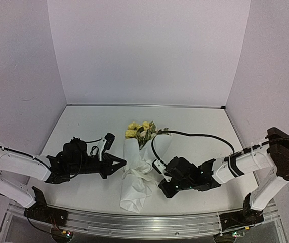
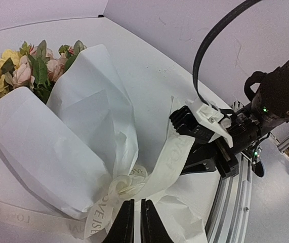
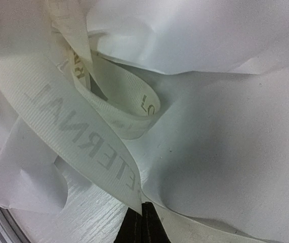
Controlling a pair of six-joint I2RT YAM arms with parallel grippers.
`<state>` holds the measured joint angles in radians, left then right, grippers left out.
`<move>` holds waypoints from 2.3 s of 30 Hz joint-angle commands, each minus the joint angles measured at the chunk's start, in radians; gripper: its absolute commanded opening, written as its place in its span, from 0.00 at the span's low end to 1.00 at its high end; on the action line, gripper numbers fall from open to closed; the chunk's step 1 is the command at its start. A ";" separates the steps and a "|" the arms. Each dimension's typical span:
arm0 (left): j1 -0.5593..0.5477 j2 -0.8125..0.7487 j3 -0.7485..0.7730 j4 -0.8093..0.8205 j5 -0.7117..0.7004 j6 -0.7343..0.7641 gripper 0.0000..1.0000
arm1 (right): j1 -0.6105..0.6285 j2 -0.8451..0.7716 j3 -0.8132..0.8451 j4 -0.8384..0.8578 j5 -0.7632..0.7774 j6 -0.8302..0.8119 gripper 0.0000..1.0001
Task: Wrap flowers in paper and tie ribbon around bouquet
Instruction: Cross the half-tied ribbon with the folded bouquet.
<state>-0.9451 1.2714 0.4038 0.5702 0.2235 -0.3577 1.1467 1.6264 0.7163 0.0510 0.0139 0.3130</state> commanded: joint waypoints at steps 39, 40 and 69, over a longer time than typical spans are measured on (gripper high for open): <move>0.003 0.333 0.637 -0.671 0.127 0.432 0.10 | 0.016 0.027 0.109 -0.135 0.050 0.145 0.00; 0.003 0.305 0.607 -0.632 0.102 0.405 0.08 | 0.016 0.026 0.106 -0.131 0.048 0.153 0.00; 0.003 0.039 0.112 -0.135 -0.433 -0.240 0.13 | 0.008 0.096 0.028 0.113 0.010 0.238 0.00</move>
<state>-0.9432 1.3365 0.5273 0.3845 -0.0481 -0.4630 1.1568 1.7191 0.7520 0.1413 -0.0243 0.5472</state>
